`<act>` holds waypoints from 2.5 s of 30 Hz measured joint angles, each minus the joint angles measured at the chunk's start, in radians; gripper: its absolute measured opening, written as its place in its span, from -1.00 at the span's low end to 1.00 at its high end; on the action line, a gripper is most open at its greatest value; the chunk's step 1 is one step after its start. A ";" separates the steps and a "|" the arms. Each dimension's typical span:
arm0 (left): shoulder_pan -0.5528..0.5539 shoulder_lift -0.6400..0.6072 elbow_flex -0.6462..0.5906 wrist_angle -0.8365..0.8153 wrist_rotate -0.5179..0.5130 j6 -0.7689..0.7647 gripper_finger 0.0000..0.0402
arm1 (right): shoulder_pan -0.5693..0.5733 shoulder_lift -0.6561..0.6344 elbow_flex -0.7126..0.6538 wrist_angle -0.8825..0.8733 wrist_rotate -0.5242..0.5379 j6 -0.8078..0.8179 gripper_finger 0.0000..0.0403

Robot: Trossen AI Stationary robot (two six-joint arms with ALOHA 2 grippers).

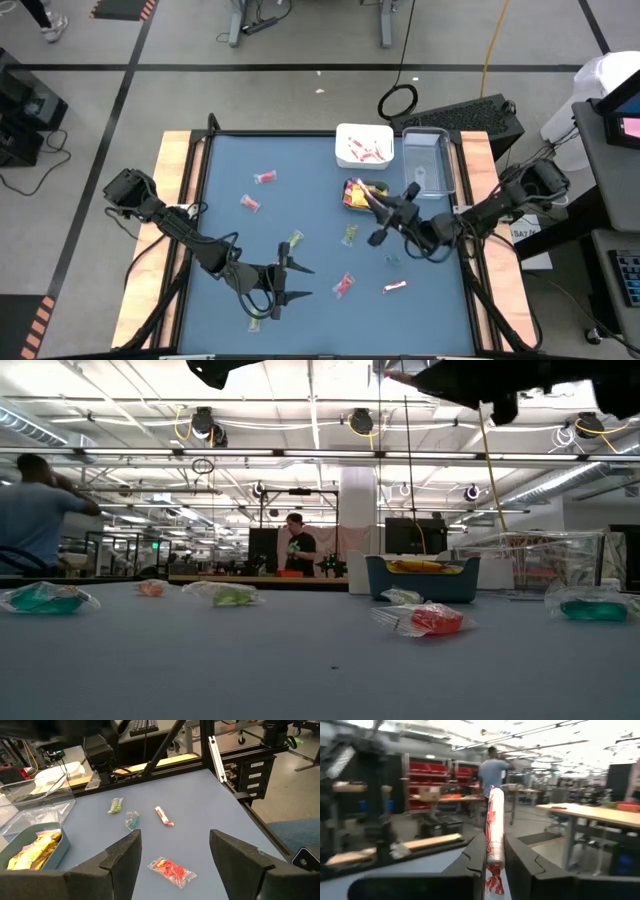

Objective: Sort candy
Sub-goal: Put the left white candy into the white bin, then put the white candy into the white bin

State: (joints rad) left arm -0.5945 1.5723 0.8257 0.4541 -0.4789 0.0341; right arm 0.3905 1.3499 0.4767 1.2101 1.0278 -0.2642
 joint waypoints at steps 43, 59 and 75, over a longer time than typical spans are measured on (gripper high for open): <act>0.000 0.000 0.000 -0.044 0.000 -0.002 0.19 | -0.939 0.332 0.640 -1.694 -0.691 0.238 -0.75; 0.000 0.000 0.000 -0.049 0.000 -0.003 0.19 | -0.866 0.181 0.640 -1.802 -0.664 0.276 -0.31; 0.000 0.000 0.000 -0.049 0.000 -0.028 0.19 | -0.084 -0.038 0.640 -2.079 -0.663 0.652 -0.30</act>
State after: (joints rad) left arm -0.5949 1.5723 0.8257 0.4053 -0.4789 0.0058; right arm 0.3063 1.3121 1.1172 -0.8687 0.3645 0.3877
